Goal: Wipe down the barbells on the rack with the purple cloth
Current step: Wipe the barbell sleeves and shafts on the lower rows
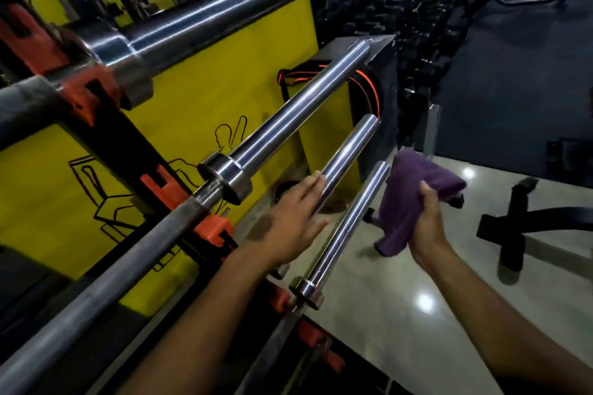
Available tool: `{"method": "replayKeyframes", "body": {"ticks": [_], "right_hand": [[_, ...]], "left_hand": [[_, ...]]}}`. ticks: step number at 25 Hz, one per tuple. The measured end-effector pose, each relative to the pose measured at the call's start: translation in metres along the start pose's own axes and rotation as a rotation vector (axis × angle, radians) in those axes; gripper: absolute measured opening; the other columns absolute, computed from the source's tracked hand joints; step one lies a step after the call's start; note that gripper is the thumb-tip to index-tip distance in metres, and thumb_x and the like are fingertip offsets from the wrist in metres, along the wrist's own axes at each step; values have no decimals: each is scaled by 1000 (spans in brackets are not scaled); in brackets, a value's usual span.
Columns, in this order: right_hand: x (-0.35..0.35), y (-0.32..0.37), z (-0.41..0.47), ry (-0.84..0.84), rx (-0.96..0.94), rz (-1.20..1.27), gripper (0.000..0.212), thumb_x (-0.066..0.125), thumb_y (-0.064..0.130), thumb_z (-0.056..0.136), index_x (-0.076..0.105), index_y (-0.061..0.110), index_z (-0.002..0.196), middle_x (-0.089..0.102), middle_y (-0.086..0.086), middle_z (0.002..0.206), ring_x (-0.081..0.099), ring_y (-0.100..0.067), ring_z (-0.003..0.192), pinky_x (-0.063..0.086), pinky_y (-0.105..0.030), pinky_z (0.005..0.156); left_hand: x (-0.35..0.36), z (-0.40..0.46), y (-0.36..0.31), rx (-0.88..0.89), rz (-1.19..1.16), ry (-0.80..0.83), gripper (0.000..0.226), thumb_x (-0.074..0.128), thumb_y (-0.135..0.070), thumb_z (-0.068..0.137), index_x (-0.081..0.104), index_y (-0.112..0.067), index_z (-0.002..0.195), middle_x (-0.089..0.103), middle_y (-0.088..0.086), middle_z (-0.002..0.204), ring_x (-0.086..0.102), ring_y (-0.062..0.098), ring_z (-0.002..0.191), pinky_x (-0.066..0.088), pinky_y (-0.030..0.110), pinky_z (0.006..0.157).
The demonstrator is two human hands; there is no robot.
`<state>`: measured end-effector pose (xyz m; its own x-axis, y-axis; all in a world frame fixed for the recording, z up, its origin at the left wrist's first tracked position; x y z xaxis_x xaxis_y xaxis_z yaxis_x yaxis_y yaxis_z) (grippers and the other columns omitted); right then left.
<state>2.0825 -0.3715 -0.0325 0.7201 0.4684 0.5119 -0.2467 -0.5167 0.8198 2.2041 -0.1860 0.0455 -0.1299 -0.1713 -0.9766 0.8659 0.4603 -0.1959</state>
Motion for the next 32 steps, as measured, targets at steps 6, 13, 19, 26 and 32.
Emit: {"method": "replayKeyframes", "body": {"ticks": [6, 13, 19, 26, 32], "right_hand": [[74, 33, 133, 168, -622, -928, 78, 39, 68, 93, 12, 34, 158, 19, -1, 165, 16, -26, 153, 15, -60, 123], [90, 23, 208, 175, -934, -1195, 50, 40, 44, 92, 63, 16, 127, 59, -4, 130, 32, -27, 144, 27, -66, 111], [109, -25, 117, 225, -1078, -1110, 47, 44, 41, 91, 70, 11, 115, 64, -3, 122, 40, -25, 139, 7, -62, 120], [98, 32, 207, 232, -948, -1285, 52, 38, 48, 87, 71, 16, 112, 66, -3, 117, 45, -23, 132, 16, -62, 117], [108, -16, 133, 349, -1123, -1286, 43, 45, 44, 88, 70, 17, 110, 64, 2, 115, 47, -23, 131, 10, -60, 119]], "left_hand": [[37, 12, 35, 9, 67, 24, 67, 44, -35, 103, 5, -33, 158, -10, -18, 165, 15, 7, 151, 38, 34, 114], [44, 11, 38, 63, -37, -30, 71, 56, -19, 100, 16, -28, 158, -1, -19, 165, 1, -6, 149, 16, 11, 115], [34, 8, 33, 48, -36, -76, 66, 60, -17, 97, 30, -24, 156, 15, -14, 165, 18, -1, 149, 18, 8, 111], [31, 9, 32, 13, -92, -13, 69, 56, -18, 100, 20, -29, 158, 5, -21, 165, 10, -3, 149, 24, 18, 116], [25, 8, 28, 5, -100, -14, 67, 56, -19, 100, 22, -30, 157, 8, -22, 163, 12, -4, 148, 19, 11, 112]]}}
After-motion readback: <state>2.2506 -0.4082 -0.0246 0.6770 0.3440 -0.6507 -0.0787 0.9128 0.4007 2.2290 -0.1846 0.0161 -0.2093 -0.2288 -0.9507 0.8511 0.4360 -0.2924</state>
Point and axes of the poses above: each hand's wrist, its own z-axis towards the middle knuckle, its own x-axis out of the palm, y = z × x, the point moved 5 cm from there along z, towards the middle knuckle
